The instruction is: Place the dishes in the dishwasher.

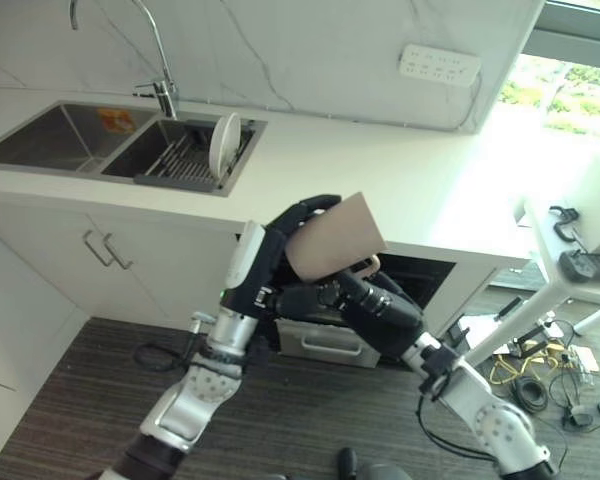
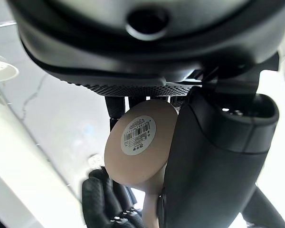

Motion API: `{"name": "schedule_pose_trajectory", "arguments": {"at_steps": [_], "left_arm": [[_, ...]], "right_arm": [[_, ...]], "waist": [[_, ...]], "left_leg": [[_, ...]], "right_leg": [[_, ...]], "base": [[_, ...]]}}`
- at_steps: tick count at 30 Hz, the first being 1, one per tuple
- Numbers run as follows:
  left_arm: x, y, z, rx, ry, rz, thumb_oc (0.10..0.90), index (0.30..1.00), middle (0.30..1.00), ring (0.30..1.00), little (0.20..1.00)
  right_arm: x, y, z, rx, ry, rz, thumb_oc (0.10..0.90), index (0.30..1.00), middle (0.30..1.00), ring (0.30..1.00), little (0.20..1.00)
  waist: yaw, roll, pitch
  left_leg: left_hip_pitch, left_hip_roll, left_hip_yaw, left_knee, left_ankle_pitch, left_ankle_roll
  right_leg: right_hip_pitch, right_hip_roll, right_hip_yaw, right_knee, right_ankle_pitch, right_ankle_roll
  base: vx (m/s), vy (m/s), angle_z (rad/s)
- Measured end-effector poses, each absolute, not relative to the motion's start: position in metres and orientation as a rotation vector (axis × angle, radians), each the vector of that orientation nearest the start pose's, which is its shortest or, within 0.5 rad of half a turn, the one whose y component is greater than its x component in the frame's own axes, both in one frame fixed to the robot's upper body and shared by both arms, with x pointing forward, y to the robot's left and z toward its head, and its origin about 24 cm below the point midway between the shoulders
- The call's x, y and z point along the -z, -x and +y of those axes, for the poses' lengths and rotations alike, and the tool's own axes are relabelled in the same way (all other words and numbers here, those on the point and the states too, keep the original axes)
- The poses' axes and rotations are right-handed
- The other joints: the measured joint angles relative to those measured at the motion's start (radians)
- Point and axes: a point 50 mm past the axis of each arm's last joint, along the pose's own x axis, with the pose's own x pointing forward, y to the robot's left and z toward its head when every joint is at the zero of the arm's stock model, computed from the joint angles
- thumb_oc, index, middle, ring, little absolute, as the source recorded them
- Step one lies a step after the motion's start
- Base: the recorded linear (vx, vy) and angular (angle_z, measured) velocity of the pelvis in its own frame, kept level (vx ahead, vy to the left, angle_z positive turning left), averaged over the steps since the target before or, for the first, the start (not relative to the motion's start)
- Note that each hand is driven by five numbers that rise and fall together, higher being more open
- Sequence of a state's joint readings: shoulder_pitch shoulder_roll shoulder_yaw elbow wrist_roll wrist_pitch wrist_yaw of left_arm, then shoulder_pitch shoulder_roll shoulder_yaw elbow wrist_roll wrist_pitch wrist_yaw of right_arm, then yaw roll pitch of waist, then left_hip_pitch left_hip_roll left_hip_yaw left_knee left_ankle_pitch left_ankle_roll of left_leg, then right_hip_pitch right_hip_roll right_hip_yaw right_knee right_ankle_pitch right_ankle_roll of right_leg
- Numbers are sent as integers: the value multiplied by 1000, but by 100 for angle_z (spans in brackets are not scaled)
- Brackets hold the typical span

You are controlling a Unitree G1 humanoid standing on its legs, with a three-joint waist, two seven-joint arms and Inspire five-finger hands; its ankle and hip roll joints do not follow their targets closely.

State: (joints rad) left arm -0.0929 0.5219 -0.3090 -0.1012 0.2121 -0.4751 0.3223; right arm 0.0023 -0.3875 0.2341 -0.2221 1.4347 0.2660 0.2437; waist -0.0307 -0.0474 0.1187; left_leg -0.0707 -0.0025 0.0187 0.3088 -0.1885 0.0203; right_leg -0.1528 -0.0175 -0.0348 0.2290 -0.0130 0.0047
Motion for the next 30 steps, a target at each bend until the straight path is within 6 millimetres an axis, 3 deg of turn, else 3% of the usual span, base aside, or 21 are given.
{"name": "schedule_pose_trajectory", "arguments": {"at_steps": [4, 9, 30], "left_arm": [[-112, -241, 153, 187, -549, -653, 400, 300, 300, 300, 300], [-111, -241, 153, 192, -549, -652, 400, 300, 300, 300, 300], [-107, -239, 143, 245, -535, -639, 400, 300, 300, 300, 300]], "right_arm": [[-88, -236, -137, -634, -1030, 80, 800, 900, 900, 900, 900], [-89, -238, -139, -609, -956, 45, 800, 900, 900, 900, 900], [-85, -237, -129, -597, -909, 56, 800, 900, 900, 900, 900]], "waist": [[-2, 0, 0], [-16, 9, -5], [-21, 14, -6]], "left_leg": [[0, 0, 2, 0, 0, 0], [0, 0, 3, -1, -2, 3], [4, 0, 3, -11, -2, 3]], "right_leg": [[0, 0, 1, 0, 0, 0], [0, 0, 2, -1, 0, 1], [1, 0, 2, -3, 0, 1]], "base": [[15, 15, -1], [35, 24, 0], [13, 6, 0]]}}
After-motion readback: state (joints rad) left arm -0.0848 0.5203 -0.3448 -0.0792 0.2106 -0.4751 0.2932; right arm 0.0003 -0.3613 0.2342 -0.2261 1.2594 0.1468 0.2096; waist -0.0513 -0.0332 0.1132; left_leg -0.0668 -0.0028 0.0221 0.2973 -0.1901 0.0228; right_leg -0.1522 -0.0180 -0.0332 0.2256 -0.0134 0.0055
